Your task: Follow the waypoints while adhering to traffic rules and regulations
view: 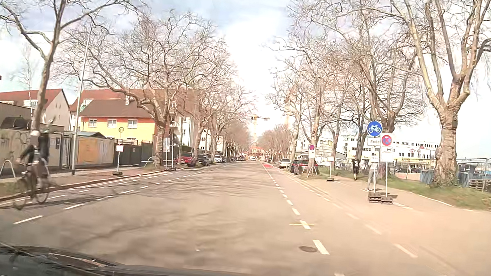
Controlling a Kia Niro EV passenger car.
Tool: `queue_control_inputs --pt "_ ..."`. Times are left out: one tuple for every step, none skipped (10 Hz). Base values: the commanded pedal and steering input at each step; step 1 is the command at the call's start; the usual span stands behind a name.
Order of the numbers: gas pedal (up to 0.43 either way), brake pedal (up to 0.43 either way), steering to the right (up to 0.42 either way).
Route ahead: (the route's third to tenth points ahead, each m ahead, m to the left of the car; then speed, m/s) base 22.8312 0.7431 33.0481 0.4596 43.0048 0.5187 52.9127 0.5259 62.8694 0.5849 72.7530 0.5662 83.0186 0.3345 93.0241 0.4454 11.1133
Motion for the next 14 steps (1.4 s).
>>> queue_control_inputs --pt "0.079 0.000 0.000" --pt "0.079 0.000 0.001" --pt "0.079 0.000 0.001" --pt "0.079 0.000 0.001" --pt "0.067 0.000 0.001" --pt "0.067 0.000 0.003" --pt "0.067 0.000 0.003" --pt "0.067 0.000 0.003" --pt "0.067 0.000 0.003" --pt "0.067 0.000 0.003" --pt "0.067 0.000 0.001" --pt "0.067 0.000 0.000" --pt "0.067 0.000 0.000" --pt "0.067 0.000 -0.001"
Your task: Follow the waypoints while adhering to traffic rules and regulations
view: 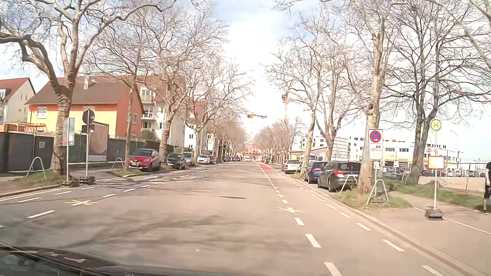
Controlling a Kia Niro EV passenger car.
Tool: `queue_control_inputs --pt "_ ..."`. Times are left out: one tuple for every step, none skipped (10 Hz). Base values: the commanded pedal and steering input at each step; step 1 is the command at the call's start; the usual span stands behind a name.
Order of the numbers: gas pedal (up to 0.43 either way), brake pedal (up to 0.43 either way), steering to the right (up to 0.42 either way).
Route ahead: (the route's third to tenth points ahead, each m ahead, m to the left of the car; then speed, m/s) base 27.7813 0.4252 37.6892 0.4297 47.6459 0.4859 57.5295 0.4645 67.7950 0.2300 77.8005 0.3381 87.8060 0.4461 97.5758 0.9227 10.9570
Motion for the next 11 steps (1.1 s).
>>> queue_control_inputs --pt "0.067 0.000 -0.001" --pt "0.067 0.000 -0.001" --pt "0.067 0.000 -0.001" --pt "0.067 0.000 -0.001" --pt "0.067 0.000 -0.001" --pt "0.067 0.000 -0.001" --pt "0.067 0.000 -0.001" --pt "0.079 0.000 -0.002" --pt "0.079 0.000 -0.002" --pt "0.079 0.000 -0.002" --pt "0.079 0.000 -0.002"
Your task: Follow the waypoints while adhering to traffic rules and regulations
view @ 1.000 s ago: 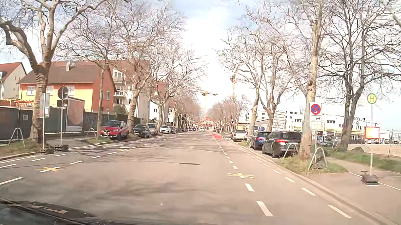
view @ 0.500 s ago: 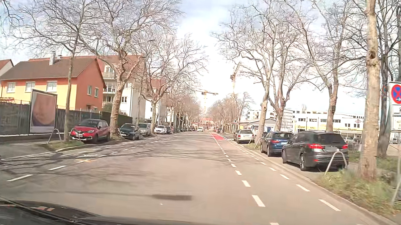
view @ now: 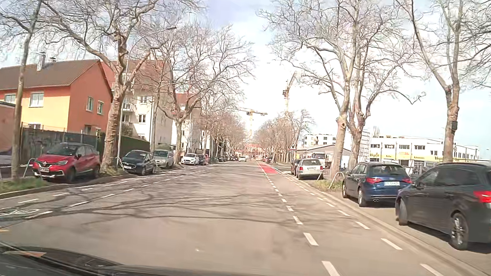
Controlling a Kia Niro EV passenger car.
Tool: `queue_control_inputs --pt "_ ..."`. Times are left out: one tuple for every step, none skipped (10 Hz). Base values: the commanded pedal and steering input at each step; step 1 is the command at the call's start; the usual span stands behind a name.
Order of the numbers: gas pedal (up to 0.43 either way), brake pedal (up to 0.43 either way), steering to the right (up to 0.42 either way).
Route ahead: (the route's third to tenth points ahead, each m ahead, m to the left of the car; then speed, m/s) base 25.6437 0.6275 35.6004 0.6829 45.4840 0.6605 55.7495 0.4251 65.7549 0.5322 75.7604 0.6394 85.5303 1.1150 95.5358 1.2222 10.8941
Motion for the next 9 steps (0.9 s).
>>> queue_control_inputs --pt "0.079 0.000 -0.002" --pt "0.087 0.000 -0.002" --pt "0.087 0.000 -0.002" --pt "0.087 0.000 -0.002" --pt "0.087 0.000 -0.002" --pt "0.087 0.000 -0.002" --pt "0.087 0.000 -0.002" --pt "0.110 0.000 -0.001" --pt "0.110 0.000 -0.001"
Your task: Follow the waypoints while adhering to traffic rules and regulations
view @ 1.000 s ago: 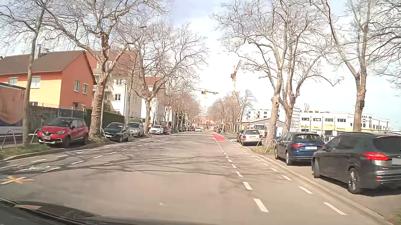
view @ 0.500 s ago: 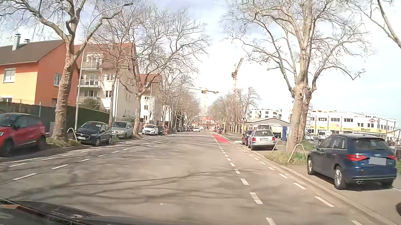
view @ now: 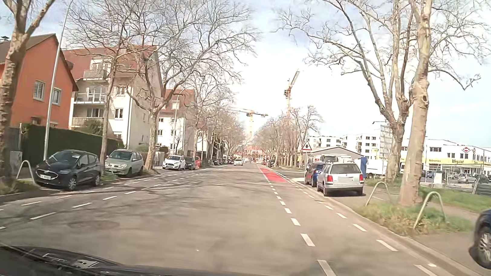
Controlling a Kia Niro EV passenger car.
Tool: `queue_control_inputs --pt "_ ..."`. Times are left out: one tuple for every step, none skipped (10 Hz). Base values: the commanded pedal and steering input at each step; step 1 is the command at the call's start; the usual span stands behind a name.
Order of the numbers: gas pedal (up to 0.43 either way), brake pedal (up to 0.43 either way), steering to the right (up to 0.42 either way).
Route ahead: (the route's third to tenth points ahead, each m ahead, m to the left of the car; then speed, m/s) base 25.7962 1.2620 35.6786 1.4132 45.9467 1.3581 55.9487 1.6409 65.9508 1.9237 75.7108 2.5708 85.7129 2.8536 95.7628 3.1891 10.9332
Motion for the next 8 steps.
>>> queue_control_inputs --pt "0.110 0.000 -0.001" --pt "0.110 0.000 -0.002" --pt "0.110 0.000 -0.001" --pt "0.110 0.000 -0.001" --pt "0.110 0.000 -0.002" --pt "0.110 0.000 -0.002" --pt "0.110 0.000 -0.002" --pt "0.110 0.000 -0.002"
